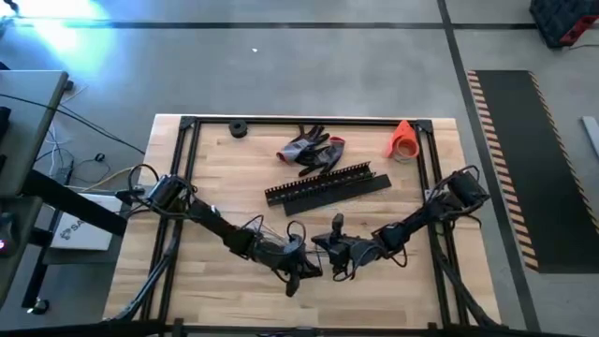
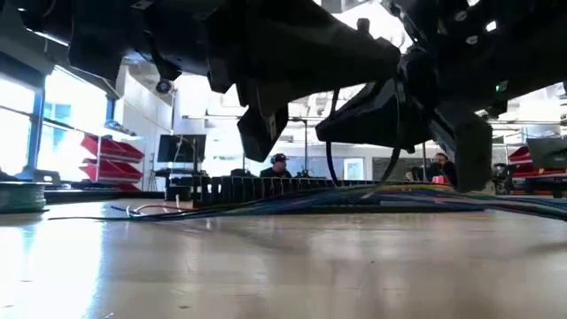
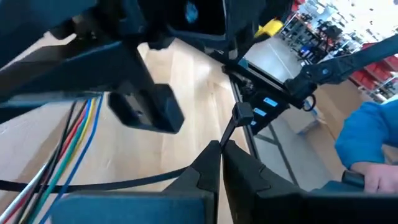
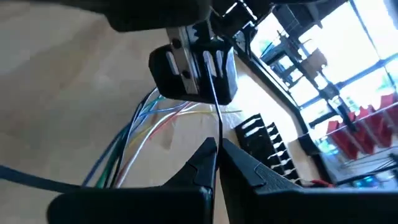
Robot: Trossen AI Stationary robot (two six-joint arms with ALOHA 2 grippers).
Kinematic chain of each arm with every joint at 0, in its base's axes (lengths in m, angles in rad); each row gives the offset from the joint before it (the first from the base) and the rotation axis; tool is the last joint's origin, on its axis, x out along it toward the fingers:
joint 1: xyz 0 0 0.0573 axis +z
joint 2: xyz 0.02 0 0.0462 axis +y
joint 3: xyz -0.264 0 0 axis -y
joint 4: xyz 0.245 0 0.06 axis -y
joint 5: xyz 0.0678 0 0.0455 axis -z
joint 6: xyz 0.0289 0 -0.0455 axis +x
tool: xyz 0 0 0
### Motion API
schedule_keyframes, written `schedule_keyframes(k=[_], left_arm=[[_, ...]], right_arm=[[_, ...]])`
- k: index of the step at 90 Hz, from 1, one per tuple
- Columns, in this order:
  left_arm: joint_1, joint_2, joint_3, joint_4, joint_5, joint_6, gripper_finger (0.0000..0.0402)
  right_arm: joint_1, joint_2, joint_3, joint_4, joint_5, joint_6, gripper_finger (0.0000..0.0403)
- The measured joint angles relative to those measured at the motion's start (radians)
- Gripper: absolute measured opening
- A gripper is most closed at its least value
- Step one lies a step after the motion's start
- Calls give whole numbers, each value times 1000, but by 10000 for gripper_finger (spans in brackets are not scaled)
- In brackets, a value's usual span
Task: Ziptie cables
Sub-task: Wrap the cables using a black zip tie
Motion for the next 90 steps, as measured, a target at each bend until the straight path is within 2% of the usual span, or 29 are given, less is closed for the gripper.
schedule_keyframes(k=[54, 90], left_arm=[[-1, 0, 0, 14, 61, -26, 0], [-3, 2, -52, 33, 39, -81, 0]], right_arm=[[59, 25, 27, 64, 24, -130, 0], [57, 25, 27, 62, 31, -131, 0]])
